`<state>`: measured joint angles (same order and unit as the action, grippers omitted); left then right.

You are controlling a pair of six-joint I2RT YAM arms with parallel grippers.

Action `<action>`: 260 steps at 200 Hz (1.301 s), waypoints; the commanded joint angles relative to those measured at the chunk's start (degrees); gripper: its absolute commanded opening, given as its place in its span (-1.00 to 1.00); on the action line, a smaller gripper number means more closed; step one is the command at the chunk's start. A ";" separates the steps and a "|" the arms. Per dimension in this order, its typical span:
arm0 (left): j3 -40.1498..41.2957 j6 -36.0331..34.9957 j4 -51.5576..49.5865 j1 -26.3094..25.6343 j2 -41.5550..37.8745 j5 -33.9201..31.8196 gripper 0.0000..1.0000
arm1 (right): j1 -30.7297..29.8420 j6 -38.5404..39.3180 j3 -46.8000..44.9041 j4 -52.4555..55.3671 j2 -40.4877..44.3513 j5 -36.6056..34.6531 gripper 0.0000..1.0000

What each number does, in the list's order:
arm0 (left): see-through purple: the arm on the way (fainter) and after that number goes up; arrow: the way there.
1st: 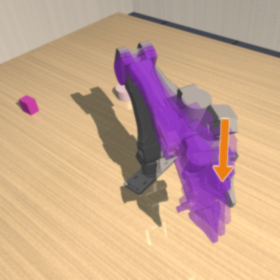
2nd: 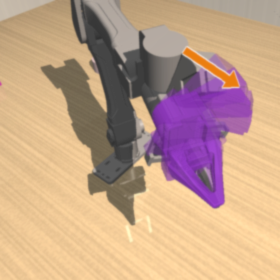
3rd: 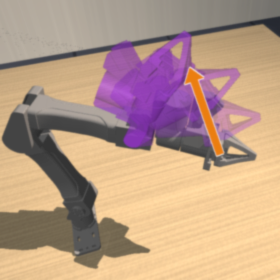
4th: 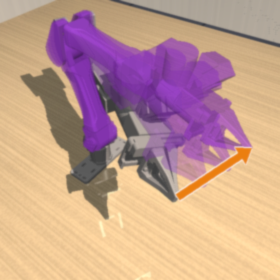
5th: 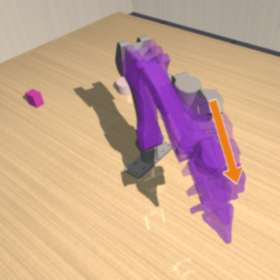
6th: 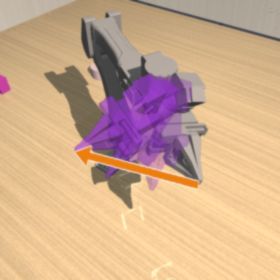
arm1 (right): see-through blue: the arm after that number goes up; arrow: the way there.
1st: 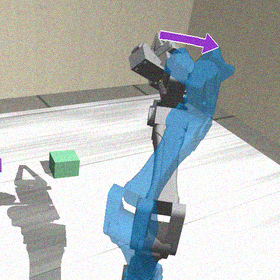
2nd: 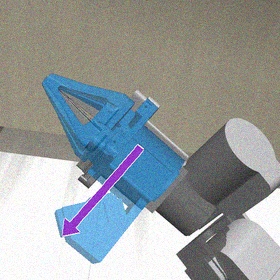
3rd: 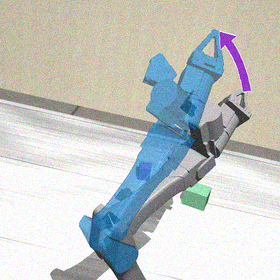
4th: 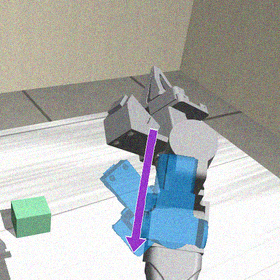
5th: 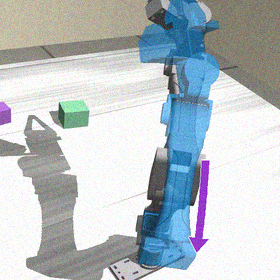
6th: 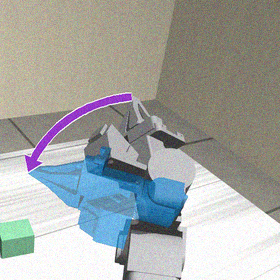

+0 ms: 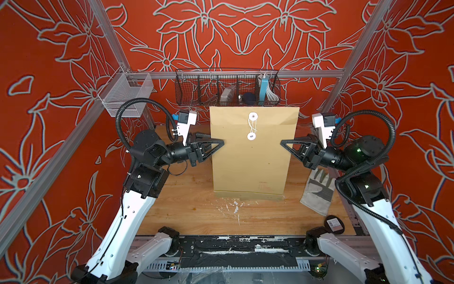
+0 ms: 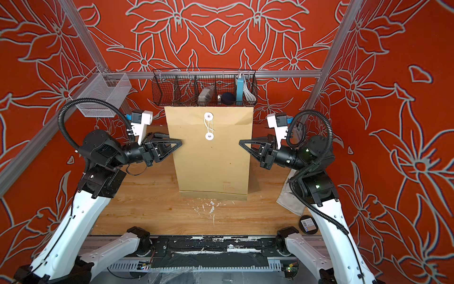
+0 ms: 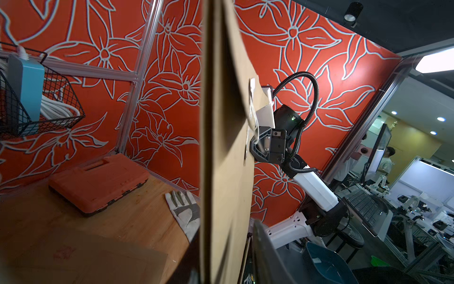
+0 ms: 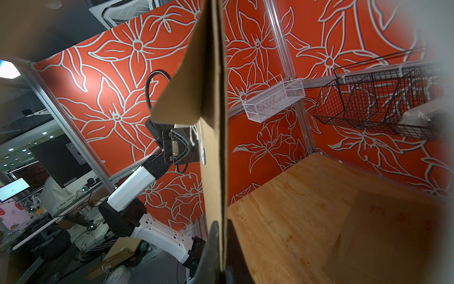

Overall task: Open the file bag
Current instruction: Pick up the file bag from the center of the board.

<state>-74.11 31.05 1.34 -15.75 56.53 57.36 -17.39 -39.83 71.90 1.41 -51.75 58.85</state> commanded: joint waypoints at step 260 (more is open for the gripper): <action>-24.95 -39.71 -55.94 -22.36 10.52 -57.86 -1.00 | -0.45 10.09 -7.43 9.33 1.31 -17.45 0.26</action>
<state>-94.76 0.58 -45.87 -31.11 64.84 19.62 -17.65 -27.35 67.61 19.75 -48.73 32.56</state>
